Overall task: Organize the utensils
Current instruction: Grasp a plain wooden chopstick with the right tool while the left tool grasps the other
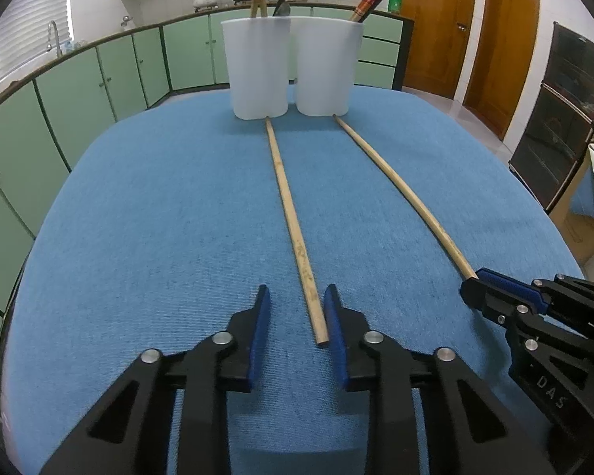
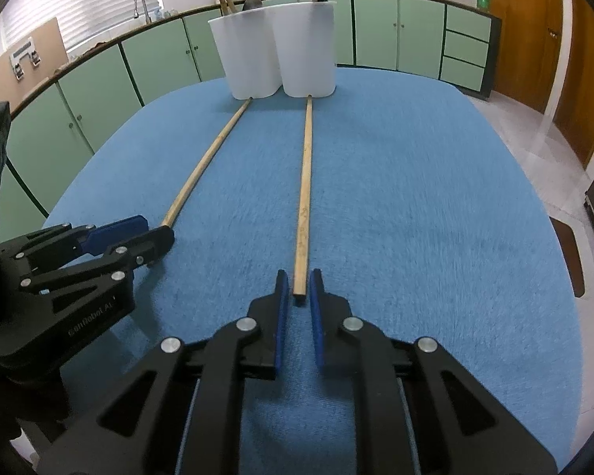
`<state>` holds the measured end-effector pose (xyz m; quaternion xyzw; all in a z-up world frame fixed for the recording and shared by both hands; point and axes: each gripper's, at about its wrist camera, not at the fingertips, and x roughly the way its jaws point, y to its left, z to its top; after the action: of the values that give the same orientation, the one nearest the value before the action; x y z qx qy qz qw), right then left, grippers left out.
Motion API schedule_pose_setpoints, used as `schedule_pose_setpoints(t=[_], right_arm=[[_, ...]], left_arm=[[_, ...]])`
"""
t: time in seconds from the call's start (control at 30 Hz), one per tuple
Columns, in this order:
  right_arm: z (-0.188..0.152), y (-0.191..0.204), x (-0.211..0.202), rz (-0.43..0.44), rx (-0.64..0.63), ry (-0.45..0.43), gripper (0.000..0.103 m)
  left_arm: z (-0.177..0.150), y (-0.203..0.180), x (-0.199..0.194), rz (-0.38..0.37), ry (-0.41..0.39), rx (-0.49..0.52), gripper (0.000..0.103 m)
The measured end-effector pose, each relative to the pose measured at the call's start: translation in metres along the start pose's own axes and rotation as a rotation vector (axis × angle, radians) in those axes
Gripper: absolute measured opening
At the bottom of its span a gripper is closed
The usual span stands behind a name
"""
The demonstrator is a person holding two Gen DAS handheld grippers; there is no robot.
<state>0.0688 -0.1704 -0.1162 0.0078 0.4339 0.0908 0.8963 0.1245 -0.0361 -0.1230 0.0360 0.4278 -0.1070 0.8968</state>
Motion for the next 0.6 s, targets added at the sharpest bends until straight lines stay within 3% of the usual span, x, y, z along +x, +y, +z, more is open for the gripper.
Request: schedule_pose_setpoints(t=[0.13,0.37,0.6], right_arm=[[0.000,-0.002,-0.001,0.006,0.010,-0.004,0.006],[0.002,-0.005,-0.017,0.014,0.012,-0.040,0.006],[0.017,-0.009,-0.048,0.015,0.008,-0.111,0.006]], left_arm=[[0.001,0.008,-0.001,-0.018,-0.002,-0.039,0.007],[0.000,0.014,-0.008,-0.045,-0.008,-0.067,0.007],[0.009,0.016,-0.047,-0.031,-0.084,-0.034,0.007]])
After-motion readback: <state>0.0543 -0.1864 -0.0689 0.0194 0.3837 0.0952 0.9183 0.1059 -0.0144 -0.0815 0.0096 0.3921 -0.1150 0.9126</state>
